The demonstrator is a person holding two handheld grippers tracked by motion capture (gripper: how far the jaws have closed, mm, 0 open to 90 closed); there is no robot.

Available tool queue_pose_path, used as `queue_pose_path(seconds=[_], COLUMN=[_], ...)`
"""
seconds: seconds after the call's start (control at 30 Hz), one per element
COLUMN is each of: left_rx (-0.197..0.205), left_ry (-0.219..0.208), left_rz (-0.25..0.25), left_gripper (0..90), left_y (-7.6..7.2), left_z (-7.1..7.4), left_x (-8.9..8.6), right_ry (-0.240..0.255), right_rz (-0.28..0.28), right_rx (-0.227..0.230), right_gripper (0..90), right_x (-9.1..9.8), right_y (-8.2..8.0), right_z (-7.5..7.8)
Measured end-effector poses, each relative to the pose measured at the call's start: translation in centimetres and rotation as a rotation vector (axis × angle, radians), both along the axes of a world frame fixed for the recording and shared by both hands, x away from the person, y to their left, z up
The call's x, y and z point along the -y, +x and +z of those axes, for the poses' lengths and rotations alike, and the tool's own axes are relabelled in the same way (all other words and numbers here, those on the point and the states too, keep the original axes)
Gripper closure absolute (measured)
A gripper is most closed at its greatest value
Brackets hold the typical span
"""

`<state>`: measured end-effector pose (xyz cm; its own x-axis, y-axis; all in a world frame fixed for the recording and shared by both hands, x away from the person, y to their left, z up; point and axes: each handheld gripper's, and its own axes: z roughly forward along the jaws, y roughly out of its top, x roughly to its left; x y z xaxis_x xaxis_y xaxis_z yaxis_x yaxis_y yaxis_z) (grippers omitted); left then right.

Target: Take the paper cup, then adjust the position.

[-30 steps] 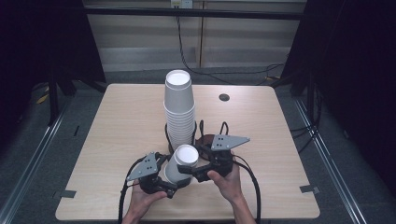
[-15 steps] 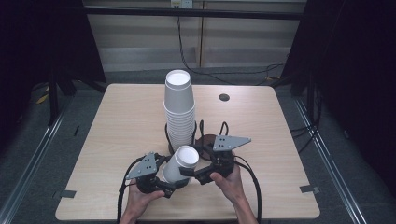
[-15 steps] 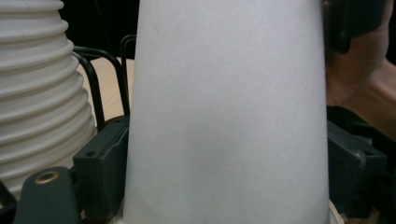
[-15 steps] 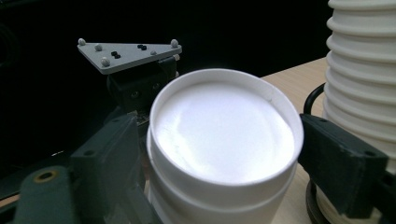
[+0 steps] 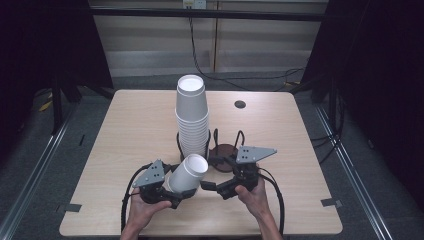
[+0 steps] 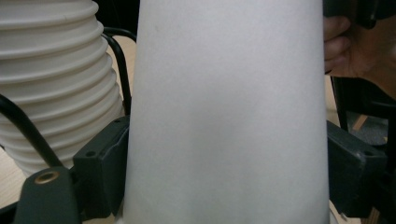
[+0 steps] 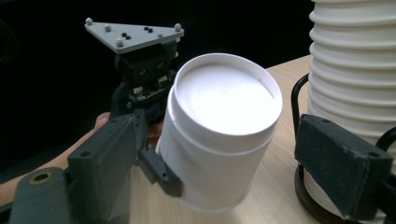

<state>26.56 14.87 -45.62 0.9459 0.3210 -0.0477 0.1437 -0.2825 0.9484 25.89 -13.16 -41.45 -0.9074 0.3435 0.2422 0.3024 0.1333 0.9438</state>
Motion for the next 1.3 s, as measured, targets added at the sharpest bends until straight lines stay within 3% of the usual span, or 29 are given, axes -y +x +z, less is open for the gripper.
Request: queue_pose_path(seconds=[0.2, 0.4, 0.63, 0.73, 0.97, 1.3], left_rx=[-0.003, -0.017, -0.002, 0.013, 0.021, 0.006], left_ry=[0.050, 0.073, 0.153, 0.212, 0.293, 0.371], left_rz=[-0.005, -0.024, -0.050, -0.058, -0.093, -0.102], left_gripper=[15.7, 15.7, 15.8, 15.8, 15.8, 15.6], left_y=[0.2, 0.4, 0.2, 0.2, 0.0, 0.0], left_z=[0.4, 0.7, 0.8, 1.3, 1.7, 1.3], left_x=[-0.2, -0.5, -0.3, 0.1, 0.6, 1.1], right_ry=[-0.049, -0.108, -0.174, -0.224, -0.316, -0.428], right_rz=[0.009, 0.035, 0.062, 0.075, 0.090, 0.127], right_rx=[-0.010, -0.009, -0.020, -0.031, -0.040, -0.058], right_gripper=[12.9, 12.9, 13.1, 13.1, 13.1, 13.1], right_x=[0.1, 0.2, -0.2, -0.2, 0.1, 0.1], right_y=[0.0, 0.1, 0.3, 0.2, -0.2, -0.3], right_z=[0.1, 0.2, 0.2, 0.1, -0.2, -0.3])
